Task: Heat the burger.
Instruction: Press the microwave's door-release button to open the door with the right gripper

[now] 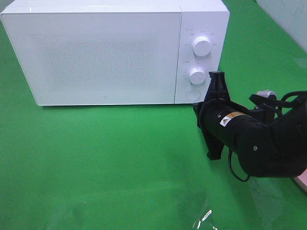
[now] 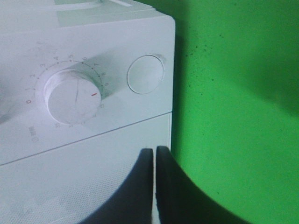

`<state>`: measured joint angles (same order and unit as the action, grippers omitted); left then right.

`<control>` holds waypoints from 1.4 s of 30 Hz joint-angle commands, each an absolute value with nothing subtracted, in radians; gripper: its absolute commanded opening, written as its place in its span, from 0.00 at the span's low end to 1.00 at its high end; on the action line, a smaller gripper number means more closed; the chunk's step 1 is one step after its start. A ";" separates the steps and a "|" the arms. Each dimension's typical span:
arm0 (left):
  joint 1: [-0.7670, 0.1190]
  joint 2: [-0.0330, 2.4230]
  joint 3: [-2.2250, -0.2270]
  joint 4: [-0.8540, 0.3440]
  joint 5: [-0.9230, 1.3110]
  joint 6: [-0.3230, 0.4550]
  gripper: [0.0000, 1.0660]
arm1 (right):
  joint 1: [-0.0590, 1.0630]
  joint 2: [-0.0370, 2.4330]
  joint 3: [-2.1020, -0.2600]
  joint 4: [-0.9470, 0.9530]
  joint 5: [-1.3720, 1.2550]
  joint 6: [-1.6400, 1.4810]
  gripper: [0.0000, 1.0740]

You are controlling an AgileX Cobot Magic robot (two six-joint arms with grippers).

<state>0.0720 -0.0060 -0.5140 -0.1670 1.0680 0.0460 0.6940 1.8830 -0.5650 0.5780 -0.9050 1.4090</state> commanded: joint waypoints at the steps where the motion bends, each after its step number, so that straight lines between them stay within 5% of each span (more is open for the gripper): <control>1: 0.074 -0.020 -0.514 -0.168 1.066 0.044 0.93 | 0.666 1.911 -0.604 0.547 -0.888 1.418 0.00; 22: 0.074 -0.020 -0.514 -0.168 1.066 0.044 0.93 | 0.538 2.088 -0.815 0.496 -0.821 1.410 0.00; 42: 0.074 -0.020 -0.514 -0.168 1.066 0.044 0.93 | 0.526 2.160 -0.893 0.521 -0.878 1.395 0.00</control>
